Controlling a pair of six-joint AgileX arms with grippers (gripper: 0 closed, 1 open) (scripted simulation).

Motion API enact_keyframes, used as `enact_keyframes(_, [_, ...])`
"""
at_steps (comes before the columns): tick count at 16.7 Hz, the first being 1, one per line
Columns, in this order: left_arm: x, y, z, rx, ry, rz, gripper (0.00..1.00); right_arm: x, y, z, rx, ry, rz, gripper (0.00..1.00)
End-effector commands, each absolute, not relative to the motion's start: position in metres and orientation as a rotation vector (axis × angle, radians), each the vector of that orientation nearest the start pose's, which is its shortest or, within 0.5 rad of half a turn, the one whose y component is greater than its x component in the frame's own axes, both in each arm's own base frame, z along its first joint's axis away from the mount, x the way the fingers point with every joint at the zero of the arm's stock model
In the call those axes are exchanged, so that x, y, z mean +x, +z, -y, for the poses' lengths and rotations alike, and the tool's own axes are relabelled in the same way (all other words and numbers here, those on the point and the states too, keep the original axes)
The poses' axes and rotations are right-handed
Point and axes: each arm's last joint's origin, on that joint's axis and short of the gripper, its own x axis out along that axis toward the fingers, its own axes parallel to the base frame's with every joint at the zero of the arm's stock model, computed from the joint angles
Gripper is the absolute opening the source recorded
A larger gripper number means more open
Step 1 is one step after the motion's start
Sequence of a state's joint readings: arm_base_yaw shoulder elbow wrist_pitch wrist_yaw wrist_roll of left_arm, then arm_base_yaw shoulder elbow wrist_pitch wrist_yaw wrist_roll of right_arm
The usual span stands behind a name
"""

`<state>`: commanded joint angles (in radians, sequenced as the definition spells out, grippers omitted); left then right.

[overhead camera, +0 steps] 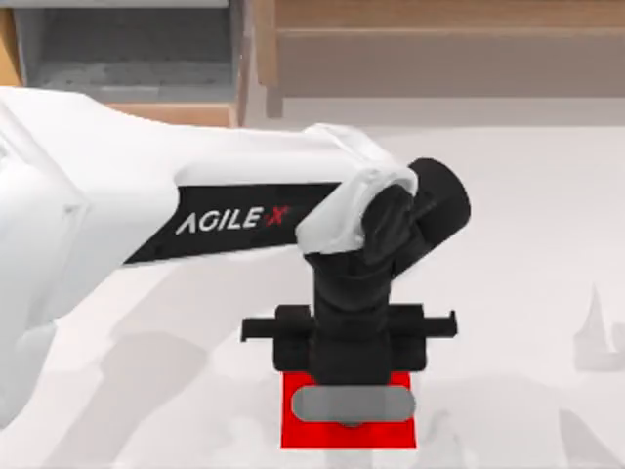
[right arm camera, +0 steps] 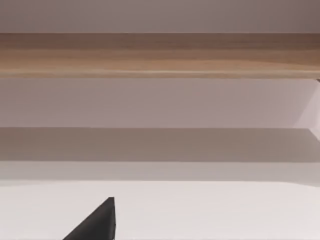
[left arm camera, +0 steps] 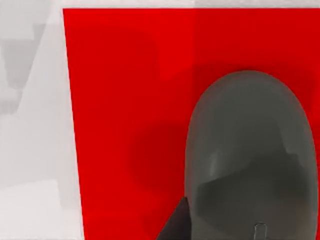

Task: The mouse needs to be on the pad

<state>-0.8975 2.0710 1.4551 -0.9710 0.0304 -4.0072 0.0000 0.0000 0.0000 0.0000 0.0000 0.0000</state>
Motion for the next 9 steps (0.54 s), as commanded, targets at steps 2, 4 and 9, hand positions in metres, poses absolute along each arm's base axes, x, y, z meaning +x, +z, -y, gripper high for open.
enact_keyframes(2, [0.2423,0.1398,0.2998,-2.176,2.247,-0.033,0.9,0.1057,0.16,0.0012,0.0,0.0,0.0,1.0])
enact_keyframes(4, [0.2423,0.1398,0.2998,-2.176,2.247,-0.033,1.0,0.1057,0.16,0.0012,0.0,0.0,0.0,1.0])
enact_keyframes(9, [0.2423,0.1398,0.2998,-2.176,2.247,-0.033,1.0,0.1057,0.16,0.0012,0.0,0.0,0.0,1.0])
